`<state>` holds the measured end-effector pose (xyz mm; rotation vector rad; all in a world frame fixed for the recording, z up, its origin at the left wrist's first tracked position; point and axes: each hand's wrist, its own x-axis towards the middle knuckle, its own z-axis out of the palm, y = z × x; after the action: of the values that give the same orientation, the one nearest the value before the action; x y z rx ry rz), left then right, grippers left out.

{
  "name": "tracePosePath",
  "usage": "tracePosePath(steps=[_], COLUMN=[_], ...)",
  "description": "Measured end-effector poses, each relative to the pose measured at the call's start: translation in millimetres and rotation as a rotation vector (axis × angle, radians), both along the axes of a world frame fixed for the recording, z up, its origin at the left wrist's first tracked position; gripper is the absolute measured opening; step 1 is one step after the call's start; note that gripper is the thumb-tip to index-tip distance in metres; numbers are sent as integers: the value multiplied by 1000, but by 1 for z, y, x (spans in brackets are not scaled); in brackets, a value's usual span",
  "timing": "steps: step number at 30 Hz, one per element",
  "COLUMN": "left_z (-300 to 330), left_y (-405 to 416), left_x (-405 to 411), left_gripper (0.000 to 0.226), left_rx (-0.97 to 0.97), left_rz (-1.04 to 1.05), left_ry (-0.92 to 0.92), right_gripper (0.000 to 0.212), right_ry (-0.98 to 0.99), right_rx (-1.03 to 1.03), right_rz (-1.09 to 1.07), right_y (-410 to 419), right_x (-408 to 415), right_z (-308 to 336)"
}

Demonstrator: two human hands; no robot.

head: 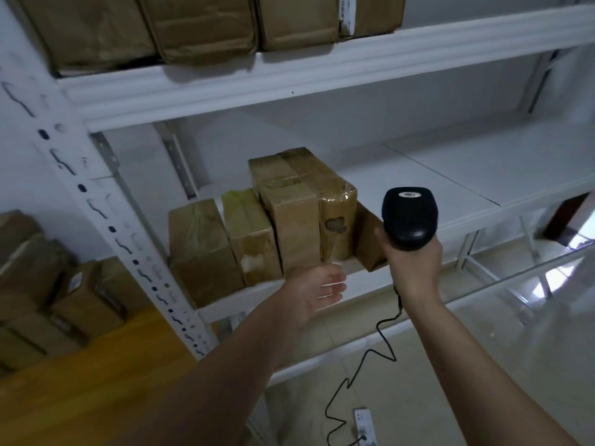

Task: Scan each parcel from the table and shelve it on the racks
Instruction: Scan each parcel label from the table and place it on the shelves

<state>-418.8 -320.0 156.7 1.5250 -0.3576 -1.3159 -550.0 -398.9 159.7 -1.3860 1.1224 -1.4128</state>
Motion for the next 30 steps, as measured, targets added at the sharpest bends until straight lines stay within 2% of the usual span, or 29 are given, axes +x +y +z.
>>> tracePosePath(steps=[3,9,13,17,23,26,30], left_z=[3,4,0,-7,-26,-33,-37], left_y=[26,109,182,256,360,405,446], left_x=[17,71,121,171,227,249,277], left_gripper=[7,7,6,13,10,11,6], left_rx=[-7,-44,-14,-21,12,-6,-5], left_rz=[-6,7,120,269,439,479,544], left_ry=[-34,-89,-126,-12,-45,-38,-29], right_gripper=[21,19,12,13,22,22,11], right_ry=[18,115,153,259,336,315,240], right_rx=[23,147,180,238,250,287,377], right_rz=[199,588,777,858,904,929,945], right_y=[36,129,192,245,315,348,379], right_x=[20,84,137,187,250,279,311], right_z=[14,14,4,-10,-34,-41,-43])
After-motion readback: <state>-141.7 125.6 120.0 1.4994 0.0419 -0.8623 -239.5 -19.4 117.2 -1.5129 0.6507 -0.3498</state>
